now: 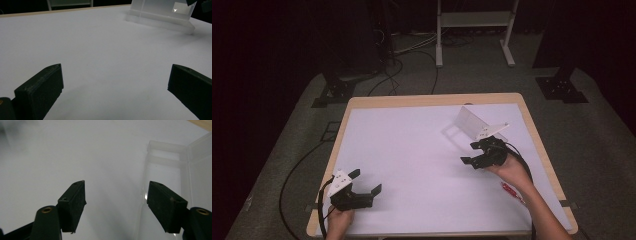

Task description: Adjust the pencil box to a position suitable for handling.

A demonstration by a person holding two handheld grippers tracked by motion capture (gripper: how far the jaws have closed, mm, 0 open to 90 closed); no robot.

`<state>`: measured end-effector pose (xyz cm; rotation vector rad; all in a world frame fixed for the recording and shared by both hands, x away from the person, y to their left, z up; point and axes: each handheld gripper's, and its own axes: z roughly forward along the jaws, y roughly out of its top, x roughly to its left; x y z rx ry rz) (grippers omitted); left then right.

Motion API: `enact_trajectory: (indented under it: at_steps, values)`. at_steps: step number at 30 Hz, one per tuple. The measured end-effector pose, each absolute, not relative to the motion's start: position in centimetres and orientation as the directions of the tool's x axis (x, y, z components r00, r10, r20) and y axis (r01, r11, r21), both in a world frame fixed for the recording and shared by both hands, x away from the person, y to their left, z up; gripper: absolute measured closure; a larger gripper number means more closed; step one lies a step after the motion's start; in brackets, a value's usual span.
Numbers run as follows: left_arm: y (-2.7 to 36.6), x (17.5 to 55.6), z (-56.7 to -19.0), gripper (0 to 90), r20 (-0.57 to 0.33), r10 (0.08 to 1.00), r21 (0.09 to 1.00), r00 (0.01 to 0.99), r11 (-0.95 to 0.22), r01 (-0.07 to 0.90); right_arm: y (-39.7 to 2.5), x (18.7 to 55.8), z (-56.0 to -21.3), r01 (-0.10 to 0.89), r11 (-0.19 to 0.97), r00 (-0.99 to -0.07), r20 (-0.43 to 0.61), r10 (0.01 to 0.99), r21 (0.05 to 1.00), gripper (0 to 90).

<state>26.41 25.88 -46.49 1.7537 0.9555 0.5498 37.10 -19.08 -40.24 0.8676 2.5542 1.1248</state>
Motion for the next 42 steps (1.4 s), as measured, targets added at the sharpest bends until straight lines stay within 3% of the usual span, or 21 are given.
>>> enact_trajectory:
  at_steps: [21, 37, 42]
  values:
    - [25.9, 26.4, -46.5, 0.0, -0.075, 0.810, 0.926, 0.581, -0.160, 0.342, -18.1, 40.3, -42.4, 0.497, 0.556, -0.762, 0.028, 0.647, 0.666, 37.5]
    - [25.9, 26.4, -46.5, 0.0, -0.076, 0.810, 0.927, 0.581, -0.157, 0.341, -18.2, 42.0, -44.5, 0.554, 0.542, -0.723, 0.042, 0.690, 0.632, 49.8]
    - [25.9, 26.4, -46.5, 0.0, -0.076, 0.810, 0.927, 0.581, -0.158, 0.341, -18.1, 42.2, -44.9, 0.561, 0.542, -0.716, 0.038, 0.697, 0.626, 57.3]
